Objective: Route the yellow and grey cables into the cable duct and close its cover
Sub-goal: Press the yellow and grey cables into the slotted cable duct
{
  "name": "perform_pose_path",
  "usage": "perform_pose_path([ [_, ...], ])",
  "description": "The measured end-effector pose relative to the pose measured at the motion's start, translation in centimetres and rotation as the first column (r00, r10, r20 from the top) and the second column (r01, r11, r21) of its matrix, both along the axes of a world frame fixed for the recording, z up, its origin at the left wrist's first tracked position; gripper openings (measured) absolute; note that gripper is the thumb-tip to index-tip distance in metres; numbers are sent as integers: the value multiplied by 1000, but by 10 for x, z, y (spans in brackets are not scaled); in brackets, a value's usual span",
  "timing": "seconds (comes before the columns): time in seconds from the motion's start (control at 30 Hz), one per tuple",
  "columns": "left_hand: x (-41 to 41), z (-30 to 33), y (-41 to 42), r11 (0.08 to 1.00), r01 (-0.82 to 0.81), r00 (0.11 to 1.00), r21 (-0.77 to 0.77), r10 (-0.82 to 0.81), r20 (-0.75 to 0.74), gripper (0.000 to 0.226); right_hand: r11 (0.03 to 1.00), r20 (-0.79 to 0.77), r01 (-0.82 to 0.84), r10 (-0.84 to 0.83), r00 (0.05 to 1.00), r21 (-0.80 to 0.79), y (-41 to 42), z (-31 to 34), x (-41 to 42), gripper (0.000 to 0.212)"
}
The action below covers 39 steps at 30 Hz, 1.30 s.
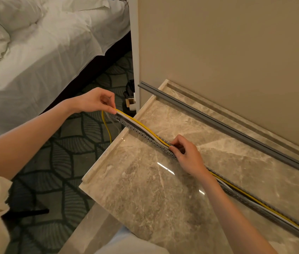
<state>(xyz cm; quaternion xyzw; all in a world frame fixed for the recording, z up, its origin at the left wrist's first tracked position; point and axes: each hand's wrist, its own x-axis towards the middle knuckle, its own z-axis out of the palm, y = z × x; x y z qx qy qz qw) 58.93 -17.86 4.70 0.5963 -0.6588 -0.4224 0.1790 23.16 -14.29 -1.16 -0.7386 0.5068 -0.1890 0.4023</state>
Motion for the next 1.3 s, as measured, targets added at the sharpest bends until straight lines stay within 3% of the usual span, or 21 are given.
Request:
perform_pose_path([
  [0.17,3,-7,0,1000,-19,1000,-6,19,-12,24,1000,-5,2,-2,1000,-15,1,0,0,20],
  [0.33,2,-4,-4,1000,10,998,13,-11,67,6,1000,9,-4,4,1000,-22,1,0,-1,24],
  [0.5,-3,2,-9,998,20,990,66,-29,137,11,998,-10,-4,3,1000,-65,4,1,1,21],
  [0.7,-8,6,-15,994,48,976,98,-68,205,13,965,-197,-102,54,979,-240,2,7,19,10],
  [0.87,-8,5,-16,994,51,973,100,-72,220,10,992,37,-116,118,992,-40,-20,20,70,22],
  [1.07,-7,2,-14,997,45,970,70,-61,236,13,1000,267,24,-24,963,6,-24,12,88,16],
  [1.2,-9,1,-10,999,30,971,39,-38,235,14,993,265,115,-109,958,-7,-21,9,92,10],
  [1.3,-9,3,-9,999,36,970,37,-44,238,14,987,197,107,-81,977,-124,-13,7,94,10],
])
